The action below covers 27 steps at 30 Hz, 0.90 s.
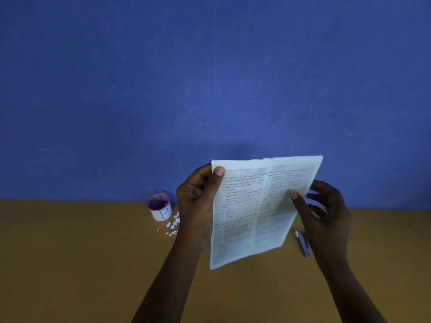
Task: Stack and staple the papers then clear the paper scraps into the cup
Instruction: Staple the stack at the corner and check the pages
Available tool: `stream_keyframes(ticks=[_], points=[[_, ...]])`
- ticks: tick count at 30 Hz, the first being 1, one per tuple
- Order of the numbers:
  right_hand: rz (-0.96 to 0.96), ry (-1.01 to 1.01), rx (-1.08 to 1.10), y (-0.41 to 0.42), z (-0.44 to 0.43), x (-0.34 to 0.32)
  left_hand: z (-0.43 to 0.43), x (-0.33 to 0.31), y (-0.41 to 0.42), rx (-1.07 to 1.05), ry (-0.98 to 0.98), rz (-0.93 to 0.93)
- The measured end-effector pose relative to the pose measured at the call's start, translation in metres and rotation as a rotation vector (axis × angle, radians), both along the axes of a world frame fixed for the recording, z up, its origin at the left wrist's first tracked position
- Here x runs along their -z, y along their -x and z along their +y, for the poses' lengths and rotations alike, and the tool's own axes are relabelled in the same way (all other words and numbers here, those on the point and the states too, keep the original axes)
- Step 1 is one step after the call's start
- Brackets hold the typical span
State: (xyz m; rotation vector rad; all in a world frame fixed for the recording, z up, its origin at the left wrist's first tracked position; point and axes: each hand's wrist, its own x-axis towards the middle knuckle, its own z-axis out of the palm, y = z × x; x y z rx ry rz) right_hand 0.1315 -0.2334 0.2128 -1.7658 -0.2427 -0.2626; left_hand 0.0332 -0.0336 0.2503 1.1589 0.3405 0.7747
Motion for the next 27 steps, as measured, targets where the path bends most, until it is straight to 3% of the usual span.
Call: stream_keyframes(ticks=[2,4,10,16,22,27], points=[[-0.190,0.143,0.109,0.013,0.007,-0.005,-0.001,0.003,0.000,-0.013,0.001,-0.001],[-0.366,0.209,0.042,0.031,0.019,-0.016,-0.005,0.005,0.000,-0.032,-0.028,0.015],[-0.465,0.244,-0.132,0.085,0.061,-0.028,-0.038,0.006,0.002,-0.143,-0.041,0.015],[-0.284,0.077,-0.134,0.092,0.067,-0.037,-0.058,0.005,0.004,-0.098,-0.059,-0.032],[-0.008,-0.274,-0.246,0.089,0.064,-0.046,-0.068,0.009,0.007,-0.147,-0.389,-0.022],[0.068,-0.436,-0.275,0.080,0.054,-0.052,-0.077,0.012,0.006,-0.189,-0.642,-0.059]])
